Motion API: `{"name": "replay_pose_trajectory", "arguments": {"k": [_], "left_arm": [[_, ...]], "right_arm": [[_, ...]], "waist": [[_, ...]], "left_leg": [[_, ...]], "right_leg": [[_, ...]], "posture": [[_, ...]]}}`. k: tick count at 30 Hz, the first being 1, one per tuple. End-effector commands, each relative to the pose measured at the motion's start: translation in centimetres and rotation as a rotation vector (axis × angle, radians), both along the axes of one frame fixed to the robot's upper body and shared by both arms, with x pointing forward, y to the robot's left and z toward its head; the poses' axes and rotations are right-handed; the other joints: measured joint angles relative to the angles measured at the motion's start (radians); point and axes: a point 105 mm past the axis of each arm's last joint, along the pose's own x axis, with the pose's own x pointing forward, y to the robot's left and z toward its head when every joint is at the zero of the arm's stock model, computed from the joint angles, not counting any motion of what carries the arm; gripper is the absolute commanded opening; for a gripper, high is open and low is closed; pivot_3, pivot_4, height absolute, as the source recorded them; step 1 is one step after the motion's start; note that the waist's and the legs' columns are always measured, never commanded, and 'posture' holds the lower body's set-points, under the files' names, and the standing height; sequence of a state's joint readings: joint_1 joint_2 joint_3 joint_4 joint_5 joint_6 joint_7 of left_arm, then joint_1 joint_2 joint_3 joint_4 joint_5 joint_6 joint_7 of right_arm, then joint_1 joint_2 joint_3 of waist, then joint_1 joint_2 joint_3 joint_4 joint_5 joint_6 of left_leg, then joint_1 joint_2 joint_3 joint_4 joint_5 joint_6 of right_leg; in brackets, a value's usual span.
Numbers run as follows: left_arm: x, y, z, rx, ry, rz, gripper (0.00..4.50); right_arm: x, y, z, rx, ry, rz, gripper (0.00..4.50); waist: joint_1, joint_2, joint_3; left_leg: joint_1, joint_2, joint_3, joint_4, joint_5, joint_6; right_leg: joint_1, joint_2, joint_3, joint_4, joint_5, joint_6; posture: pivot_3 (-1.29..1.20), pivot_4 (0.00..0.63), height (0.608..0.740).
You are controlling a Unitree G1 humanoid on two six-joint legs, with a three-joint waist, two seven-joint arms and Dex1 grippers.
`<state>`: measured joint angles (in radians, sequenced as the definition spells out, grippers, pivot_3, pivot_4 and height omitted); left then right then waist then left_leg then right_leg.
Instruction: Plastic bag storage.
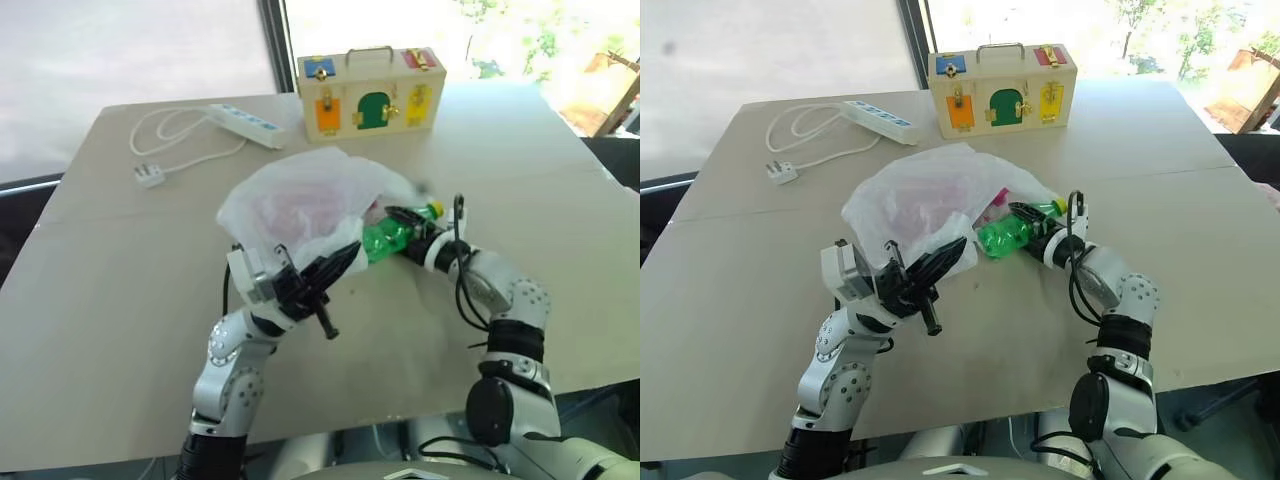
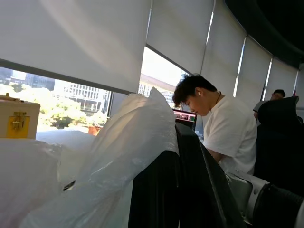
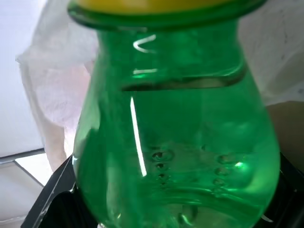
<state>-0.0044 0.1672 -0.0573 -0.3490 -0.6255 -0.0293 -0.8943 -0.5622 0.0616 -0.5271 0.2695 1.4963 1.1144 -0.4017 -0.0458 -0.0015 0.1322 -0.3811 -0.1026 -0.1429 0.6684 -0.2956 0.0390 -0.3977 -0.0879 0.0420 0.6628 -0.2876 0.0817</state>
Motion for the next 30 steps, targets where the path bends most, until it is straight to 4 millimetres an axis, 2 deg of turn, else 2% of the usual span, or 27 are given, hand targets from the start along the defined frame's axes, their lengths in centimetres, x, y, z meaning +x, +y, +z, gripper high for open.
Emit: {"name": "replay_pose_trajectory", "arguments": {"k": [1,8,14,16,17,24,27,30], "left_arm": [[-1.1,-0.4,1.2,-0.011,-0.065,-0.013,0.0],[-1.8,-1.3,0.3,0.022,-0.046,-0.063,0.0],[-1.6,-1.1,-0.2,0.042,-0.038,-0.049,0.0],[-1.6,-1.0,-0.4,0.044,-0.035,-0.037,0.0],[-1.5,-0.9,-0.4,0.044,-0.034,-0.031,0.0],[-1.3,-0.7,-0.6,0.04,-0.028,-0.005,0.0],[-1.3,-0.5,-0.9,0.042,-0.02,0.003,0.0],[-1.3,-0.2,-1.3,0.052,-0.007,0.014,0.0]], "right_arm": [[-0.6,1.3,2.0,0.015,-0.083,0.066,3.19],[0.7,6.8,4.0,-0.07,-0.14,0.232,3.19],[1.0,10.1,4.5,-0.2,-0.188,0.356,3.19],[0.6,10.6,4.4,-0.239,-0.211,0.414,4.25],[0.3,10.7,4.3,-0.251,-0.221,0.435,4.47],[0.7,9.8,4.4,-0.313,-0.273,0.422,4.47],[1.5,8.3,4.7,-0.398,-0.359,0.379,4.47],[2.3,5.7,4.7,-0.597,-0.531,0.345,4.47]], "waist": [[0.0,0.0,0.0],[-0.024,0.001,0.0],[-0.023,0.001,0.0],[-0.024,0.001,0.0],[-0.023,0.001,0.0],[-0.023,0.001,0.0],[-0.023,0.001,0.0],[-0.017,0.001,0.0]], "left_leg": [[0.0,0.0,0.0,0.0,0.0,0.0],[0.001,0.0,0.002,0.0,0.0,0.0],[0.0,0.0,0.001,0.0,0.0,0.0],[0.0,0.0,0.001,0.0,0.0,0.0],[0.0,0.0,0.001,0.0,0.0,0.0],[0.0,0.0,0.0,0.0,0.0,0.0],[0.0,0.0,0.0,0.0,0.0,0.0],[0.0,0.0,0.0,0.0,0.0,0.0]], "right_leg": [[0.0,0.0,0.0,0.0,0.0,0.0],[0.0,0.001,0.002,0.001,0.0,0.0],[0.0,0.0,0.0,0.0,0.0,0.0],[0.0,0.0,0.0,0.0,0.0,0.0],[0.0,0.0,0.0,0.0,0.0,0.0],[0.0,0.0,0.0,0.0,0.0,0.0],[0.0,0.0,0.0,0.0,0.0,0.0],[-0.001,0.0,-0.001,0.0,0.0,0.0]], "posture": [[0.0,0.15,0.74],[0.0,0.15,0.74],[0.0,0.15,0.74],[0.0,0.15,0.74],[0.0,0.15,0.74],[0.0,0.15,0.74],[0.0,0.15,0.74],[0.0,0.15,0.74]]}}
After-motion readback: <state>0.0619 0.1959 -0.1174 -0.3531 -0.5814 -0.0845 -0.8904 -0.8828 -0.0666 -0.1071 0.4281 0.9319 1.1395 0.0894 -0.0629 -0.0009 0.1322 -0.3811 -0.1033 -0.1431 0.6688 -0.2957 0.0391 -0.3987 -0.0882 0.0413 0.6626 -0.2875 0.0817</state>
